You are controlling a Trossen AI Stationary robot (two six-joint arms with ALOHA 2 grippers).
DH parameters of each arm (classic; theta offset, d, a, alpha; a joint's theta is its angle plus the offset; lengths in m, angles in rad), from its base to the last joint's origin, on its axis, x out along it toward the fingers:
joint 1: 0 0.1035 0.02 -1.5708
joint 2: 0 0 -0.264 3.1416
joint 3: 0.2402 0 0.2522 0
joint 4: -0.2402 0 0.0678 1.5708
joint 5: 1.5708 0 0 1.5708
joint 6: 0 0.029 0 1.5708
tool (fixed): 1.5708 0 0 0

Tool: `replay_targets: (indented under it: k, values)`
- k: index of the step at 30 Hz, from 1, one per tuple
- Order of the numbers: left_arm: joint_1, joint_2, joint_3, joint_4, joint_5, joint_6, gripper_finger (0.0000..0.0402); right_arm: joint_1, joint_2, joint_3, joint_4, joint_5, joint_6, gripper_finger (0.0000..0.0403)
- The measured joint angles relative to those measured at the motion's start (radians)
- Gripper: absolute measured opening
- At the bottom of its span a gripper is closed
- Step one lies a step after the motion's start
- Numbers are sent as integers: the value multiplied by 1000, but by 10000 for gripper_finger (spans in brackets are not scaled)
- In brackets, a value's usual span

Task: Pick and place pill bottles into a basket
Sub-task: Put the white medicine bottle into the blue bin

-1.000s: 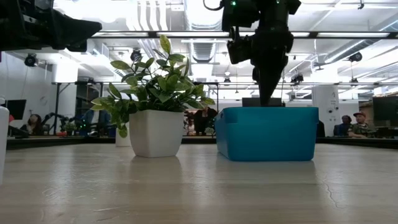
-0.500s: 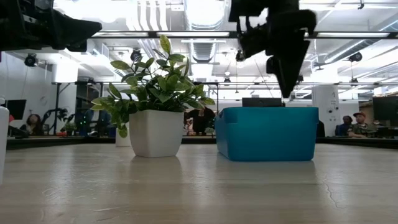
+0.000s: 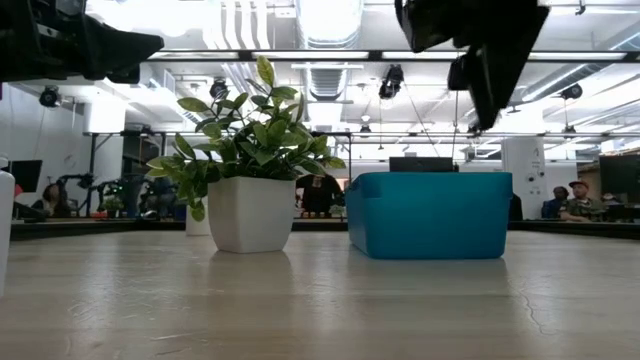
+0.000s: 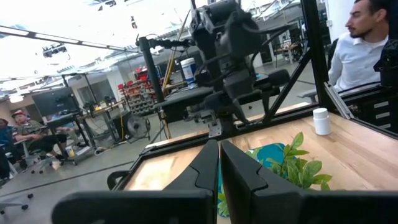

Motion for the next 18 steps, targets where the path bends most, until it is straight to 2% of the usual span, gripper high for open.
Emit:
replay_targets:
  k: [4,10,18]
  values:
    - [0,0,0,0,0,0,0,50,-1,-1,-11,-1,168,224]
    - [0,1,0,0,0,0,0,150,-12,-1,-14,6,538,224]
    - [0,0,0,0,0,0,0,263,-22,-1,-21,8,894,224]
